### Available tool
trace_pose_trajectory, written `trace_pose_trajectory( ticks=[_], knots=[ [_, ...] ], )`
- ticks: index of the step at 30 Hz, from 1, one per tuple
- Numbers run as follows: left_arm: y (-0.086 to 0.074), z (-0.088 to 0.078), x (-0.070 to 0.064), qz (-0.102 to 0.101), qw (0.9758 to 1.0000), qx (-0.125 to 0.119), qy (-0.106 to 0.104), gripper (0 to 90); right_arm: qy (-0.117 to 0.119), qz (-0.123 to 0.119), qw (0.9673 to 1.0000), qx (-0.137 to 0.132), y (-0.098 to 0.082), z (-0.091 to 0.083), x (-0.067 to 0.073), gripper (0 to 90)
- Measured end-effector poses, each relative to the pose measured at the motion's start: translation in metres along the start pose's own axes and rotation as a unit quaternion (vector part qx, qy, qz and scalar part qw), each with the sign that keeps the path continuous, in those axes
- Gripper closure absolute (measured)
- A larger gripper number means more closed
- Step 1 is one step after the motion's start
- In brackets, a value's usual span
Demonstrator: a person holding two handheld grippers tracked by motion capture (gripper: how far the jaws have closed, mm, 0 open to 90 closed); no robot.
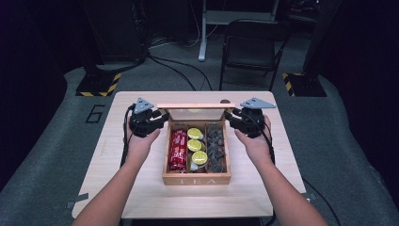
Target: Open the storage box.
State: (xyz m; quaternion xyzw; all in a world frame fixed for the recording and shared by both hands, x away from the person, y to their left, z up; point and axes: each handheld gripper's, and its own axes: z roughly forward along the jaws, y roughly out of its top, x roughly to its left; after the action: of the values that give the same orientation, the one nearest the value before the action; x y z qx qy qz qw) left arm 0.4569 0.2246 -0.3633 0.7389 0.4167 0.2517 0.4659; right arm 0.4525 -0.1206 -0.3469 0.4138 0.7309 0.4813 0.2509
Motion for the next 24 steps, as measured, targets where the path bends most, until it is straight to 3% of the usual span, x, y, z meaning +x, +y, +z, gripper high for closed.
trace_pose_trajectory(
  ticks=[18, 24],
  knots=[
    [0.011, 0.008, 0.006, -0.013, 0.9999, 0.006, 0.002, 62.6, -0.007, -0.013, 0.9999, -0.005, 0.006, 0.010, -0.007, 58.6],
    [0.014, 0.011, 0.008, -0.016, 0.9999, 0.002, 0.003, 62.7, -0.005, -0.004, 1.0000, -0.003, 0.005, 0.019, -0.013, 56.6]
  ],
)
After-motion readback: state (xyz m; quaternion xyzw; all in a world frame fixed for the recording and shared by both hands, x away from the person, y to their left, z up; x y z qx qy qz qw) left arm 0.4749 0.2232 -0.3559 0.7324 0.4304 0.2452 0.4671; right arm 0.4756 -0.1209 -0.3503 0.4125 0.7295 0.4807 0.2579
